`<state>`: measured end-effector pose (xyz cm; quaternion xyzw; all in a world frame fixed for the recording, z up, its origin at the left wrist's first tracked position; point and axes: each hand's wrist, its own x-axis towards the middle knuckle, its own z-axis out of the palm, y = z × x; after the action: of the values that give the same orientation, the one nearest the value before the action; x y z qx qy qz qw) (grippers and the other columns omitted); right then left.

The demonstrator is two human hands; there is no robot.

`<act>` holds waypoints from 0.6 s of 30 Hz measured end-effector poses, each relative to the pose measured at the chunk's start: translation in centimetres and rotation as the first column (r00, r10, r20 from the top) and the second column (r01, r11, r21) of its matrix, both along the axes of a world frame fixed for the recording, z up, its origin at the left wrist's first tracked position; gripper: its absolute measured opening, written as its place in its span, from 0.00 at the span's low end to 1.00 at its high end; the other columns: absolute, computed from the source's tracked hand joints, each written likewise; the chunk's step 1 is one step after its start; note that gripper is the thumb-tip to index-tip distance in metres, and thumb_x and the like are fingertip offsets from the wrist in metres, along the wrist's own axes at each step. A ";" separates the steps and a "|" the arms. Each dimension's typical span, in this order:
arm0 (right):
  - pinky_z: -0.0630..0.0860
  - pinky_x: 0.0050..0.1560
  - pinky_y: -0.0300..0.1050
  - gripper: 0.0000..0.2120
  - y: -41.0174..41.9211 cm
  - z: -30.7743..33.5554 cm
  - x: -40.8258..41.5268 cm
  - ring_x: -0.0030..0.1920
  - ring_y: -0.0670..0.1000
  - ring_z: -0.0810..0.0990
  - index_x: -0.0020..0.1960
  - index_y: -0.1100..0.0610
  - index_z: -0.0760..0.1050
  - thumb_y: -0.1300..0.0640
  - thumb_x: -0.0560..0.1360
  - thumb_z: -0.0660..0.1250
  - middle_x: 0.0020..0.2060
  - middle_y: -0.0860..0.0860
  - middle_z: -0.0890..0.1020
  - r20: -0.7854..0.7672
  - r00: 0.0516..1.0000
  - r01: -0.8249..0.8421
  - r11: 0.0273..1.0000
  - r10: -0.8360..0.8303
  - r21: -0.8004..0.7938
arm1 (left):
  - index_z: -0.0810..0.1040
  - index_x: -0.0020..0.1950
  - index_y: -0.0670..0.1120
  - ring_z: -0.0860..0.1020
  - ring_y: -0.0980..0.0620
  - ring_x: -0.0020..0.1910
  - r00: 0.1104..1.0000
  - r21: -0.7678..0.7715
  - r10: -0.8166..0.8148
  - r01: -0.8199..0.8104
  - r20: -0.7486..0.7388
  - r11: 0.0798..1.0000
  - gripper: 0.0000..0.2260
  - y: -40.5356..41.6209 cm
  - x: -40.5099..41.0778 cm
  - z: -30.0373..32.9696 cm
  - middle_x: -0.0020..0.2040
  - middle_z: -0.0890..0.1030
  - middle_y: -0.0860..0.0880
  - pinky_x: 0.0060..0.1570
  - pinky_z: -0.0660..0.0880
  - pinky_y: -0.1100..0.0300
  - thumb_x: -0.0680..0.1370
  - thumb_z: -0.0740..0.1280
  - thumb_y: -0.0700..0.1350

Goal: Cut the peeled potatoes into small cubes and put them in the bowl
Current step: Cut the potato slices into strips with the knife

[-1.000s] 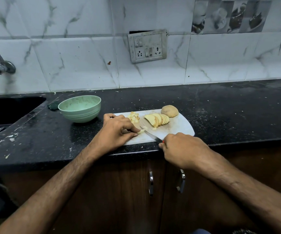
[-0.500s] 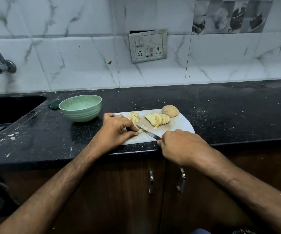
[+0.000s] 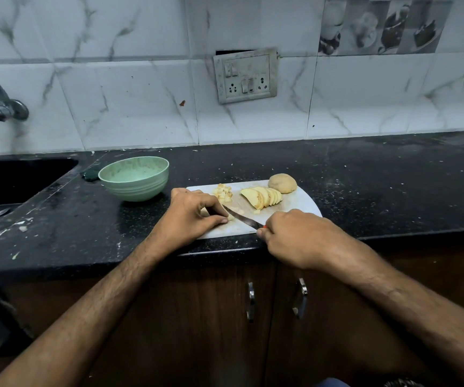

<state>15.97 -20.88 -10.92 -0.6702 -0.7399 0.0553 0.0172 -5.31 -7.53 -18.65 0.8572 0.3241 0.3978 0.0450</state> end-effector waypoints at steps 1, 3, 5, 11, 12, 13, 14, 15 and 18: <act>0.67 0.47 0.49 0.17 0.0 -0.3 -0.1 0.46 0.54 0.70 0.57 0.55 0.72 0.44 0.83 0.52 0.56 0.55 0.76 0.000 1.000 -0.003 1.000 0.003 -0.013 | 0.85 0.41 0.56 0.82 0.62 0.43 1.000 0.002 0.000 0.000 -0.001 1.000 0.03 0.0 0.0 0.0 0.40 0.84 0.65 0.50 0.74 0.35 0.72 0.77 0.53; 0.67 0.47 0.49 0.15 0.0 -0.8 -0.4 0.47 0.55 0.70 0.57 0.54 0.70 0.44 0.83 0.52 0.55 0.55 0.76 -0.012 1.000 -0.005 0.999 0.005 -0.039 | 0.85 0.40 0.55 0.82 0.62 0.44 1.000 -0.003 -0.002 0.002 0.002 1.000 0.04 0.0 0.0 0.0 0.40 0.84 0.65 0.51 0.74 0.35 0.71 0.78 0.52; 0.69 0.49 0.50 0.14 0.2 -1.4 -0.6 0.48 0.56 0.72 0.55 0.54 0.69 0.45 0.83 0.52 0.53 0.55 0.75 -0.036 0.999 -0.015 0.998 0.013 -0.068 | 0.86 0.40 0.55 0.82 0.62 0.44 1.000 -0.011 -0.004 0.004 0.007 1.000 0.03 0.1 0.0 0.0 0.40 0.84 0.65 0.52 0.74 0.35 0.71 0.78 0.52; 0.68 0.46 0.49 0.13 0.5 -1.8 -0.1 0.44 0.53 0.71 0.52 0.52 0.68 0.44 0.83 0.52 0.41 0.50 0.69 -0.006 0.999 -0.041 0.998 0.041 -0.043 | 0.83 0.47 0.58 0.77 0.61 0.49 0.990 0.116 0.102 -0.090 -0.097 0.989 0.06 -0.8 -0.1 0.3 0.45 0.81 0.61 0.59 0.65 0.43 0.73 0.77 0.52; 0.68 0.45 0.49 0.14 0.6 -1.7 0.1 0.44 0.53 0.71 0.53 0.52 0.69 0.44 0.83 0.52 0.42 0.50 0.71 0.008 0.999 -0.049 0.998 0.049 -0.030 | 0.81 0.52 0.59 0.76 0.61 0.52 0.983 0.148 0.114 -0.092 -0.144 0.985 0.08 -0.8 -0.1 0.4 0.49 0.78 0.61 0.59 0.63 0.46 0.75 0.76 0.53; 0.67 0.45 0.49 0.15 0.6 -1.8 0.3 0.44 0.53 0.71 0.55 0.53 0.71 0.44 0.83 0.52 0.44 0.51 0.73 0.024 0.998 -0.057 0.998 0.057 -0.017 | 0.80 0.57 0.61 0.74 0.62 0.55 0.973 0.169 0.105 -0.070 -0.204 0.983 0.10 -0.8 -0.1 0.6 0.54 0.76 0.61 0.58 0.62 0.49 0.77 0.74 0.53; 0.68 0.46 0.49 0.17 0.7 -1.7 0.4 0.44 0.53 0.71 0.57 0.53 0.72 0.44 0.83 0.52 0.48 0.52 0.76 0.039 0.997 -0.065 0.998 0.065 -0.006 | 0.79 0.62 0.61 0.73 0.62 0.59 0.959 0.180 0.079 -0.030 -0.271 0.983 0.12 -0.6 0.0 0.8 0.58 0.75 0.61 0.56 0.61 0.51 0.78 0.72 0.53; 0.68 0.46 0.49 0.17 0.8 -1.7 0.5 0.45 0.53 0.71 0.58 0.54 0.73 0.43 0.83 0.52 0.51 0.53 0.78 0.050 0.996 -0.074 0.997 0.073 0.004 | 0.79 0.63 0.61 0.72 0.62 0.61 0.941 0.183 0.050 0.013 -0.335 0.983 0.12 -0.3 0.1 1.0 0.60 0.75 0.60 0.55 0.60 0.52 0.80 0.69 0.52; 0.69 0.46 0.49 0.17 1.2 -1.4 0.9 0.45 0.53 0.73 0.55 0.52 0.74 0.42 0.83 0.52 0.52 0.53 0.79 0.078 0.992 -0.105 0.994 0.104 0.011 | 0.82 0.61 0.58 0.73 0.62 0.58 0.897 0.163 0.002 0.078 -0.441 0.984 0.13 0.6 0.1 1.3 0.57 0.79 0.60 0.51 0.56 0.53 0.81 0.62 0.55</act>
<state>16.92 -19.71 -12.31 -0.6321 -0.7745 0.0248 -0.0094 -5.23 -6.93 -17.34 0.9314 0.2727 0.2203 -0.0976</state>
